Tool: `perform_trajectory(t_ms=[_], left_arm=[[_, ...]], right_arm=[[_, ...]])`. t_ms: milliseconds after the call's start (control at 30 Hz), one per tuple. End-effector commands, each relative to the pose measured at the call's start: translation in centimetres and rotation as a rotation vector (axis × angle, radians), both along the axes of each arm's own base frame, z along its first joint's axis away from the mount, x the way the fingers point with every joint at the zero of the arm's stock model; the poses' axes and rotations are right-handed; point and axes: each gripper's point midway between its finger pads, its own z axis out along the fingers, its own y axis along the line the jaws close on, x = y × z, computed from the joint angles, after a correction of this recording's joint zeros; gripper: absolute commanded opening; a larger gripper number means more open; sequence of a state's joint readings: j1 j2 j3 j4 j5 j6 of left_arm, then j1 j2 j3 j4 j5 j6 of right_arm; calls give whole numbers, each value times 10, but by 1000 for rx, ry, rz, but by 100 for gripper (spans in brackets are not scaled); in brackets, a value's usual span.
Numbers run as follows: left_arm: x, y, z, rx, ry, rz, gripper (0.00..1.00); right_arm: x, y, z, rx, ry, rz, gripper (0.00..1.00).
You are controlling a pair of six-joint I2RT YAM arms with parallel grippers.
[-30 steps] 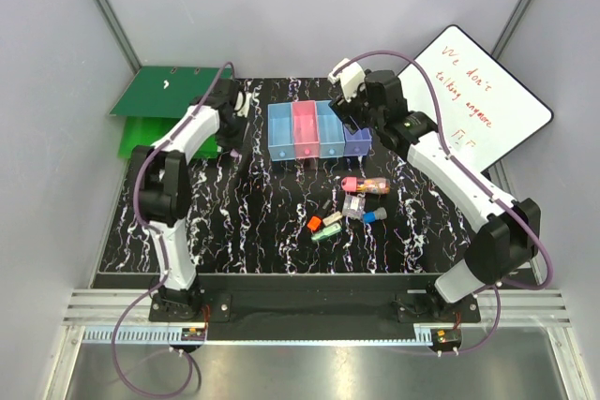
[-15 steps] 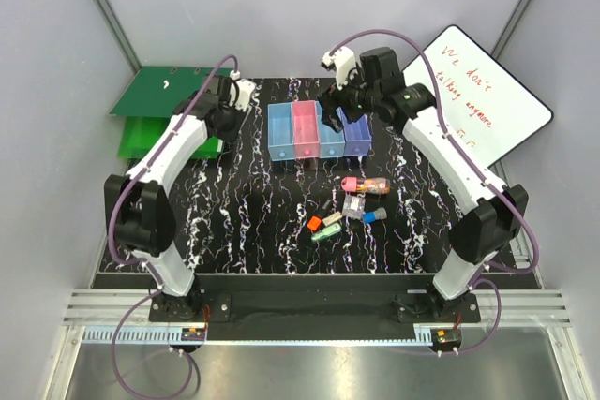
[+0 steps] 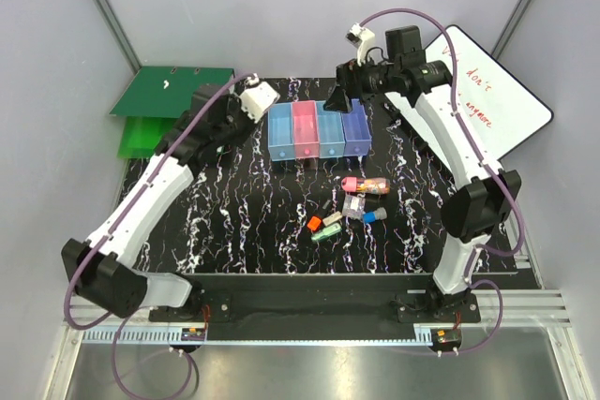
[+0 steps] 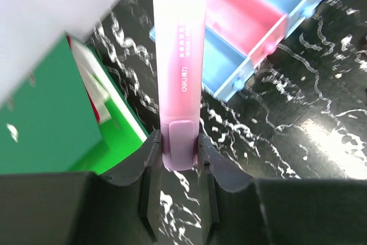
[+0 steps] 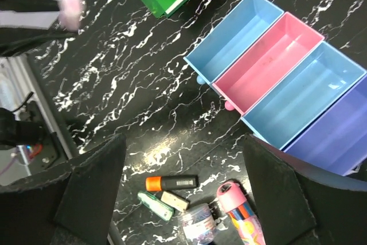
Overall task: Sort the stationery into containers
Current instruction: Pick up the stationery from the center of the board, then place the stationery in the storage box.
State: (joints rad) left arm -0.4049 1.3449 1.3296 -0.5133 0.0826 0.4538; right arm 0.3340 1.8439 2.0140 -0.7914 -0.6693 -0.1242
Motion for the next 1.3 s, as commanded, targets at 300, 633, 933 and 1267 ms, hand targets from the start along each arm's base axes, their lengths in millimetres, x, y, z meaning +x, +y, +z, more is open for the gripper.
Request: perform_trajectory(t_ms=[300,633,933,1267], left_arm=[[-29,-57,20,106,-203,-317,0],[-12,-75,4,193,-263,-362,0],[-3,-84,12,193,-302,-371,0],[-11,-84,29,164,-335,-376,0]], right_arm=[[-36,28,36,184,66,233,88],[-67,46,28,148,67,323,88],[-71,58,11,108,77,341,85],[-60,59,-2,76,74,320,75]])
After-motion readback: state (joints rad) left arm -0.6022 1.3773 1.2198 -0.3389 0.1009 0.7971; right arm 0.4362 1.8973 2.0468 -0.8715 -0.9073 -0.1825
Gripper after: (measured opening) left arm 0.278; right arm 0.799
